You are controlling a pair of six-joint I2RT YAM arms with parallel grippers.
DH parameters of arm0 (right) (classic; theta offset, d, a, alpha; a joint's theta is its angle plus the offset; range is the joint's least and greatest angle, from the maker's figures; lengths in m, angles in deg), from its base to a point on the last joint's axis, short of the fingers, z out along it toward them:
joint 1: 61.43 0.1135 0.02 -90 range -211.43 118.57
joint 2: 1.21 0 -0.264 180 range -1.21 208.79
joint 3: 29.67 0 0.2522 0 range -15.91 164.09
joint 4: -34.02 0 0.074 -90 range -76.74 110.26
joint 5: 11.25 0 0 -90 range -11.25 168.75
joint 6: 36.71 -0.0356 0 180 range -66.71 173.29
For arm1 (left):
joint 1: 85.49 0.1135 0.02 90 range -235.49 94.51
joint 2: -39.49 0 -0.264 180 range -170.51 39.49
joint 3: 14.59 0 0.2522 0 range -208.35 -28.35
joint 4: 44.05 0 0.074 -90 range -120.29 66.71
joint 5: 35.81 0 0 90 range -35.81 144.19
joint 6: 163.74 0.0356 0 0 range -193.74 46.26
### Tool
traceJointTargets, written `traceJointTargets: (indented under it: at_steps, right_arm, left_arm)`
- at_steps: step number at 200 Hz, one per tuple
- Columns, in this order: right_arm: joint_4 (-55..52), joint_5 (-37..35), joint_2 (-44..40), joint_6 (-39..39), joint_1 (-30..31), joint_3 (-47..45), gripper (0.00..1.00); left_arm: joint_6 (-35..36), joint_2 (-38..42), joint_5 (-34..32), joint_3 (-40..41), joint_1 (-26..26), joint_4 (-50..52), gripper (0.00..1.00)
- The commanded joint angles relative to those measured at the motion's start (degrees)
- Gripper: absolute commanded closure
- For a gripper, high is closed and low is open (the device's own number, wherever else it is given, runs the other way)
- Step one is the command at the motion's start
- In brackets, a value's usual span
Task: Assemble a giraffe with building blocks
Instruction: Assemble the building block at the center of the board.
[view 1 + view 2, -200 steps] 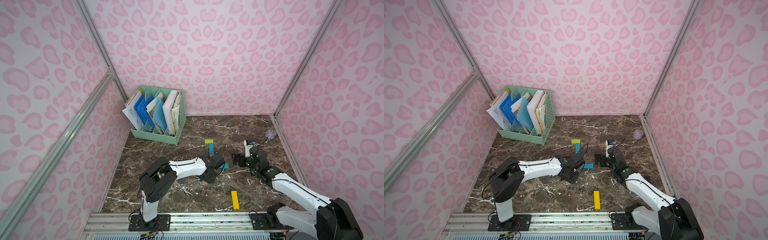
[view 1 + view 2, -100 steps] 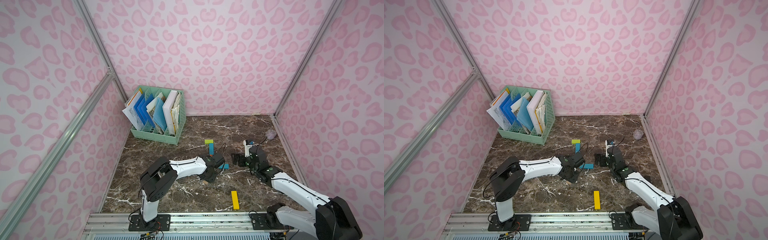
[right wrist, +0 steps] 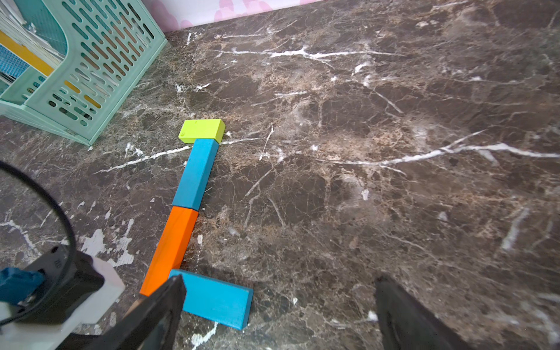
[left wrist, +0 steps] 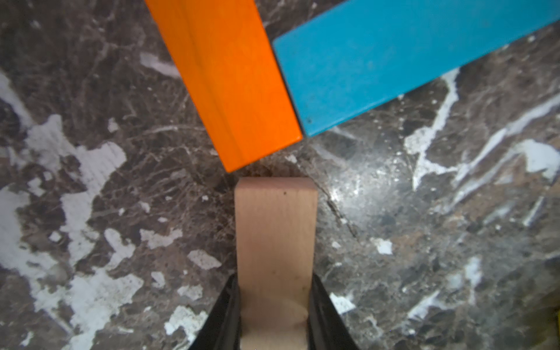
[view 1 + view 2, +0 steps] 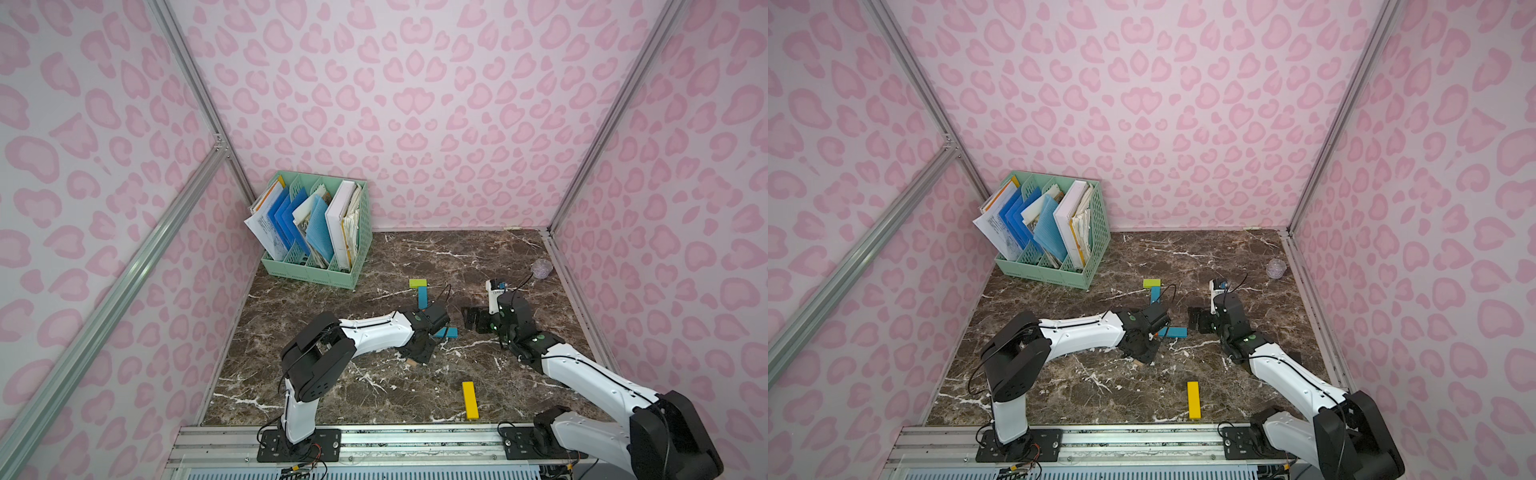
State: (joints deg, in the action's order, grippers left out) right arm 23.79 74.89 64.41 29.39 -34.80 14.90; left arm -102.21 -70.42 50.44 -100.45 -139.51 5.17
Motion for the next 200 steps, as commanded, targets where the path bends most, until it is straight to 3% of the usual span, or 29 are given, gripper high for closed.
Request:
traceJointTargets:
  at_steps: [1, 94, 119, 141, 170, 200]
  right_arm:
    - [0.7, 0.0, 0.1, 0.0, 0.0, 0.4, 0.00]
    - [0.6, -0.1, 0.4, 0.1, 0.4, 0.5, 0.00]
    - [0.3, -0.1, 0.6, 0.3, 0.6, 0.8, 0.00]
    - [-0.2, -0.1, 1.0, 0.3, 1.0, 1.4, 0.00]
    - [-2.2, -0.9, 1.3, 0.2, 2.1, 2.7, 0.00]
    - [-7.2, -3.0, 0.8, -0.5, 4.9, 5.0, 0.00]
  left_arm:
    - [0.4, -0.6, 0.0, -0.2, 0.2, -0.4, 0.74]
    - [0.4, -0.8, 0.0, -0.4, 0.4, -0.4, 0.73]
    - [0.6, -0.2, 0.1, -0.2, 0.4, -0.7, 0.61]
    - [1.2, 0.6, 0.1, -0.1, 0.2, -0.7, 0.41]
    - [1.8, 2.4, -0.5, -0.7, -0.2, -0.2, 0.34]
    - [1.1, 7.9, -1.7, -0.9, -0.7, 0.5, 0.33]
